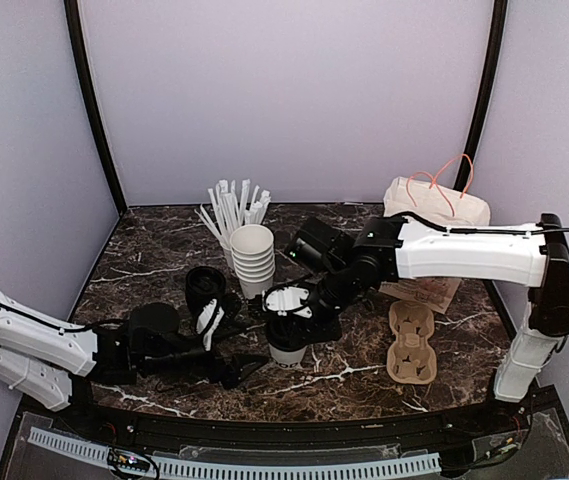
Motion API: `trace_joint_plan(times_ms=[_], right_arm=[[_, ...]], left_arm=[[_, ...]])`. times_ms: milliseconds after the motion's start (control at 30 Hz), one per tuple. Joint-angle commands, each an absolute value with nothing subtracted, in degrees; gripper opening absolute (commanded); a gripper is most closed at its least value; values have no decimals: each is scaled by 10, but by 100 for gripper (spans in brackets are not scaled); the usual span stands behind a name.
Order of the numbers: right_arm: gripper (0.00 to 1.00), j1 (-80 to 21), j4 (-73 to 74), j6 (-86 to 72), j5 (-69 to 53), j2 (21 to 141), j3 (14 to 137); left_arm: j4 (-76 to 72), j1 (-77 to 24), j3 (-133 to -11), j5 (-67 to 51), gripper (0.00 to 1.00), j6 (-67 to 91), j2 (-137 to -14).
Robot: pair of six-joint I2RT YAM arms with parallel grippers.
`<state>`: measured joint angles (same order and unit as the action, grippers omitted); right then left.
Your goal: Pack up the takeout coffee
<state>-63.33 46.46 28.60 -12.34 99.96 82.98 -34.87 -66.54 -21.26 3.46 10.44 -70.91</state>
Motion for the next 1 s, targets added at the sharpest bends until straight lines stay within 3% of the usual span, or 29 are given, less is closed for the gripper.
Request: trace_joint_plan(times_ms=[0,167,267,367,567,967], right_arm=[[31,-636,490,283,-123,1000,860],[37,-632,518,282,-129,960,895],[41,-611,517,267,-147,950,905],[40,-557,499,238,-188,953,892],[34,-447,470,177,-311,983,869],[37,-429,484,173,-455,1029,797]], left_arm=[[-301,-668,-211,38,92,129,-668],[-233,-667,-243,108,92,198,-633],[-155,-655,-299,152,86,297,-644],[-87,-628,-341,116,83,362,-672],[-102,-596,-345,29,76,458,-711],[-175,-548,-322,-33,71,512,-736]])
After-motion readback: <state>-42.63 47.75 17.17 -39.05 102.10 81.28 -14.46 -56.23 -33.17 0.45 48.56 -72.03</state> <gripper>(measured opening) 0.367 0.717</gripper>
